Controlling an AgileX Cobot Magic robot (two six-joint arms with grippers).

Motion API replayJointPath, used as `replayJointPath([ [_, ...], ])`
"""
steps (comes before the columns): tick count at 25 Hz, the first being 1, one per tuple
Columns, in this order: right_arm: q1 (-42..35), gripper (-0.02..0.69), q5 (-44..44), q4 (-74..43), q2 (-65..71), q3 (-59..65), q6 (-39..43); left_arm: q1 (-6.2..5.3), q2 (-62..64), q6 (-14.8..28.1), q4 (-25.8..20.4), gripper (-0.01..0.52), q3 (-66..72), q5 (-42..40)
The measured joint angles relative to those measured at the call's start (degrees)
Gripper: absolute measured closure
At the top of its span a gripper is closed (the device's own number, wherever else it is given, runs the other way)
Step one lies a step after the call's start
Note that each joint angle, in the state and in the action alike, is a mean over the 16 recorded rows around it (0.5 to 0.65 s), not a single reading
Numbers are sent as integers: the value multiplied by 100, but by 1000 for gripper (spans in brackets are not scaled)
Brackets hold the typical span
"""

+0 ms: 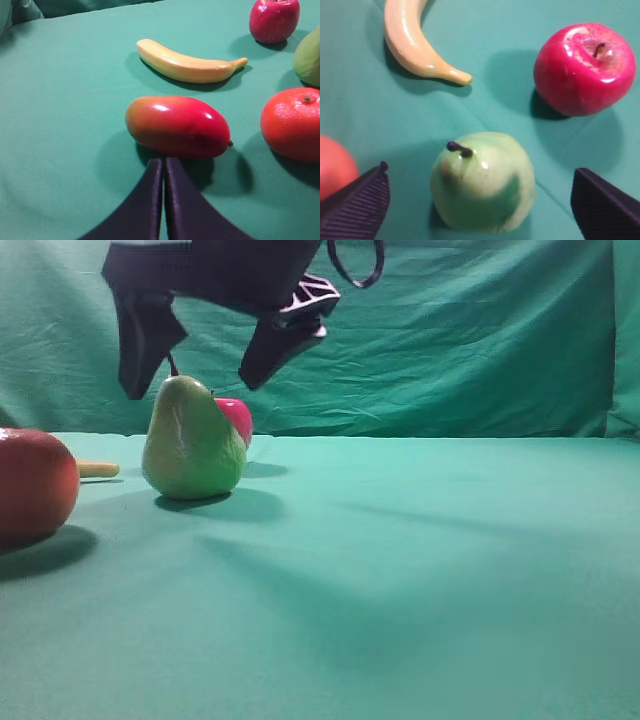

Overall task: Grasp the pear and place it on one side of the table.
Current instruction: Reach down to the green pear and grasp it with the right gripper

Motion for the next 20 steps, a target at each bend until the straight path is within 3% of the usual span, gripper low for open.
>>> replayJointPath([
  [9,-177,162,490,3,-206,-70,131,0,0,0,0,514,0,0],
  [20,-1524,169,706,6,-2078,1420,520,0,0,0,0,514,0,0],
])
